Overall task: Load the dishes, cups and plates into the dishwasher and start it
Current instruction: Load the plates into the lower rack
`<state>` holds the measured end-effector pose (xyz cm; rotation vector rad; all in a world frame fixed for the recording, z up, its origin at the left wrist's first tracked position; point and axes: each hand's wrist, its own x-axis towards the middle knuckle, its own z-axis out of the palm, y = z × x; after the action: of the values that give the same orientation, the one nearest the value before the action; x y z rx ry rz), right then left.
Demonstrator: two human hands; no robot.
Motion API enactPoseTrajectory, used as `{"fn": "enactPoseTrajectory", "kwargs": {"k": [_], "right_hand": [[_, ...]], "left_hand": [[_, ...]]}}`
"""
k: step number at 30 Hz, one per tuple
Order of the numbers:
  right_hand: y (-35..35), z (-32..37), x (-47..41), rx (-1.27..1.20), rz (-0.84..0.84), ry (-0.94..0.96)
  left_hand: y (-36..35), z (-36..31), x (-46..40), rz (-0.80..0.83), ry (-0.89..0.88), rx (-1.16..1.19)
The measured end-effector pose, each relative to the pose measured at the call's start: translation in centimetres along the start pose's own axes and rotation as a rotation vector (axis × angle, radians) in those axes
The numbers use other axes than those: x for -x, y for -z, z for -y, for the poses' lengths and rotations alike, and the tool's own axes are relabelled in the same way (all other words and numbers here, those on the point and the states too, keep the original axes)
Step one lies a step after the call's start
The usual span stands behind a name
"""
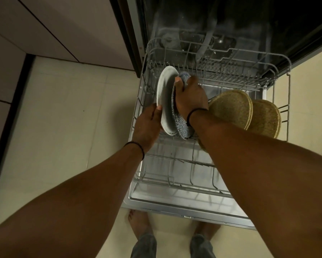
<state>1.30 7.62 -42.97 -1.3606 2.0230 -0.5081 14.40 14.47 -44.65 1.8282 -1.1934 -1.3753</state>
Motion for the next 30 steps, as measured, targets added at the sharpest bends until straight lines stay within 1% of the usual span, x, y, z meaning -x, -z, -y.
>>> {"fn": "enactPoseTrajectory", "kwargs": {"k": [3,5,11,16,18,22,23,24,25,26,27,28,30], "right_hand": [[0.8,-0.6,1.0,-0.014,-0.026,0.017],[1.3,-1.1,1.9,0.011,-0.022,0.025],[4.4,-2.9,5.0,0.073,0.012,0.017],[9.2,-3.6,6.3,0.057,0.039,0.024],[11.9,-3.4,7.5,0.049,0.061,0.008],[17.0,-2.7,11.4,0.013,0.128,-0.052],[19.3,-2.0,12.4,0.023,0.133,-0.039],[20.0,-1.7,13.7,0.057,0.161,-0.042],[21.2,-1.3,14.6,0.085,0.154,-0.01],[24.6,0.5,15.8,0.106,0.159,0.002],[24.7,0.9,16.4,0.109,0.177,0.007],[25.7,1.8,17.2,0.103,0.181,0.016],[29.3,4.7,19.2,0.085,0.188,0.066]], "left_hand": [[0.1,0.1,0.6,-0.029,0.003,0.003],[0.3,0.0,0.9,-0.066,-0.001,-0.046],[0.3,-1.6,2.9,-0.214,-0.13,-0.328],[-0.2,-5.4,4.5,-0.281,-0.242,-0.532],[-0.3,-7.1,5.6,-0.265,-0.27,-0.637],[0.4,-9.2,9.7,-0.177,-0.243,-0.788],[0.8,-10.8,11.1,-0.165,-0.262,-0.816],[1.0,-10.9,12.6,-0.127,-0.24,-0.842],[1.3,-11.7,13.9,-0.106,-0.243,-0.878],[2.1,-15.0,16.3,-0.117,-0.241,-0.897],[2.3,-14.7,16.8,-0.114,-0.217,-0.912],[2.5,-16.5,18.3,-0.124,-0.195,-0.915],[3.6,-20.8,21.6,-0.155,-0.215,-0.948]]}}
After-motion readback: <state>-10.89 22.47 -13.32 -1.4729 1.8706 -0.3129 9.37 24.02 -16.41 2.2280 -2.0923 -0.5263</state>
